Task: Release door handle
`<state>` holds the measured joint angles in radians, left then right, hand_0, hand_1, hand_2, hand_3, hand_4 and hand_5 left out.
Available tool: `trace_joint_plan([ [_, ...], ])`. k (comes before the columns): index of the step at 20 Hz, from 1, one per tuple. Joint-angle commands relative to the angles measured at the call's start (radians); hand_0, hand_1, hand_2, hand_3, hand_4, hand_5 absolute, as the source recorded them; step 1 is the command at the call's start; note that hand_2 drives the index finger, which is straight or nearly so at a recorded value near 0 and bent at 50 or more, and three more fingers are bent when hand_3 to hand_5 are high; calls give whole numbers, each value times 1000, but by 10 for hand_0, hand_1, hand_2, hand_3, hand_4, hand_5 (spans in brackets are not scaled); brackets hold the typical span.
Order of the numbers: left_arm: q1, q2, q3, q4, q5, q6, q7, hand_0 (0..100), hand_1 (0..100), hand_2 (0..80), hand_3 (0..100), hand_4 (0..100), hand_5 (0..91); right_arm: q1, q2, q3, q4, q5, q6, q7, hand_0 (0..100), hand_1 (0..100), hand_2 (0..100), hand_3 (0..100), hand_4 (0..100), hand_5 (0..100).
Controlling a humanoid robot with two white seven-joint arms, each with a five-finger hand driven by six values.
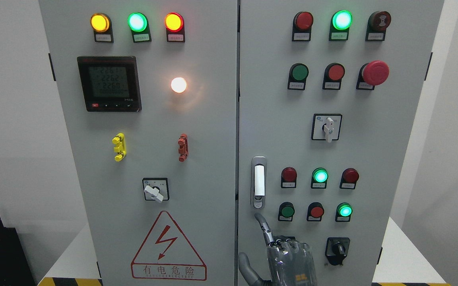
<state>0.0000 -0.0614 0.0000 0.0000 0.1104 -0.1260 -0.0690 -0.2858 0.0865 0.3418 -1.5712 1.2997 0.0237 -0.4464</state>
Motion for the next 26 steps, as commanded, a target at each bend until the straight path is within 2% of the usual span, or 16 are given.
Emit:
trace_joint_plan([
  [1,-31,0,-11,-8,0,0,0,120,389,0,0,0,0,20,-5,-9,-76,-20,-18,-2,433,478,689,1000,1000,986],
  [4,-31,0,-11,-9,0,0,0,120,389,0,0,0,0,23,-5,-10,-104,-42,-18,6,416,486,750,1000,1000,984],
  [5,-31,0,-11,-9,0,0,0,120,389,0,0,0,0,24,-7,-10,-110,-42,-16,11,381,484,809,1000,1000,983],
  [6,-31,0,-11,-8,0,0,0,120,389,0,0,0,0,24,-7,-10,-113,-42,-16,14,367,466,859,1000,1000,984],
  [10,-31,0,-11,-9,0,0,0,120,389,0,0,0,0,20,2,-10,-119,-42,-8,23,339,425,951,1000,1000,986],
  [18,-31,0,-11,-8,0,0,0,120,389,0,0,0,0,-22,-1,-26,-119,-42,-5,32,332,406,979,1000,1000,987],
  [24,-31,0,-11,-9,0,0,0,120,389,0,0,0,0,-76,2,-27,-121,-40,-5,80,332,387,982,1000,1000,987],
  [26,-31,0,-11,-8,0,0,0,120,389,0,0,0,0,-95,2,-27,-121,-40,-5,83,323,382,992,1000,1000,987],
])
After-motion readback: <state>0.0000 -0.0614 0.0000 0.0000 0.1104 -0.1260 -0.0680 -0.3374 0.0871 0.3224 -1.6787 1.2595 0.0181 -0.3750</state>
